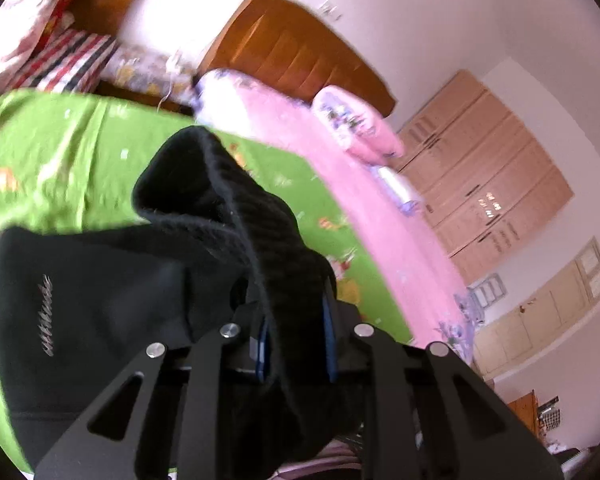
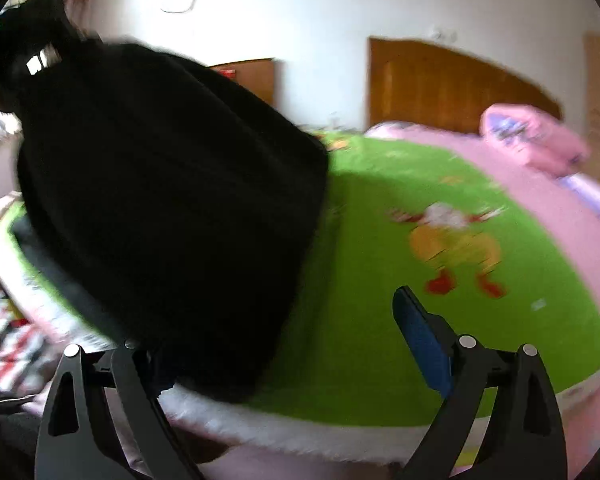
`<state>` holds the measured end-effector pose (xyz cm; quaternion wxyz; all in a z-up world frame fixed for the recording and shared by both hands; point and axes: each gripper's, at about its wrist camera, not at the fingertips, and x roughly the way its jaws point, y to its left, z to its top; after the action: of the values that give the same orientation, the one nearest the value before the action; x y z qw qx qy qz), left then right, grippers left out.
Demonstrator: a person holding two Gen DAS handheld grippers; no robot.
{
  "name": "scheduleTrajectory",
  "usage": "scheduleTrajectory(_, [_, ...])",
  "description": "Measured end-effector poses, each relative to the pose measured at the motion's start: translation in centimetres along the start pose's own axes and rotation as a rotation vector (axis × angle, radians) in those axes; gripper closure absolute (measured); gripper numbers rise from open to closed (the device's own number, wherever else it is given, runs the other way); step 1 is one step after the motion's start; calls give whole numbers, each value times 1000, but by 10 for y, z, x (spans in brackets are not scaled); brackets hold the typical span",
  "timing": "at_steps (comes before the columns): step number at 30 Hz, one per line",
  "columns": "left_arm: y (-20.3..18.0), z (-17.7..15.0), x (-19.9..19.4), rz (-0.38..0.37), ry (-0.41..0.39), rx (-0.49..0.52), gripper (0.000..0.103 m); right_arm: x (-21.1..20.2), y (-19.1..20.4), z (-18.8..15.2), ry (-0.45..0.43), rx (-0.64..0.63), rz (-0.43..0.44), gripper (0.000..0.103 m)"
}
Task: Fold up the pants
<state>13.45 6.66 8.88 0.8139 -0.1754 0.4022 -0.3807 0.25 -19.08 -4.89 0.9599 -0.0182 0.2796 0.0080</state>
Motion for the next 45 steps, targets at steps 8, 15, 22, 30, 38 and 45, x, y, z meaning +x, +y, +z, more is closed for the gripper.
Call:
scheduleTrajectory(8, [94, -25, -60, 147, -90, -184, 83, 0, 35, -1, -27, -173, -11, 10])
scheduleTrajectory(15, [164, -73, -41, 91, -77, -348, 82, 4, 34, 1, -4, -170, -11, 7])
scheduleTrajectory(22, [129, -66, -57, 149, -113, -244, 82, 7, 35, 6, -15, -180, -15, 6])
scheduleTrajectory(30, [168, -90, -52, 132, -123, -313, 80, 14, 32, -1, 23, -165, 36, 5])
scheduleTrajectory(38, [130, -85, -63, 290, -123, -206, 80, 17, 24, -5, 60, -110, 97, 5])
scheduleTrajectory(45, [158, -95, -62, 190, -122, -294, 59, 4, 26, -4, 79, -163, 173, 5])
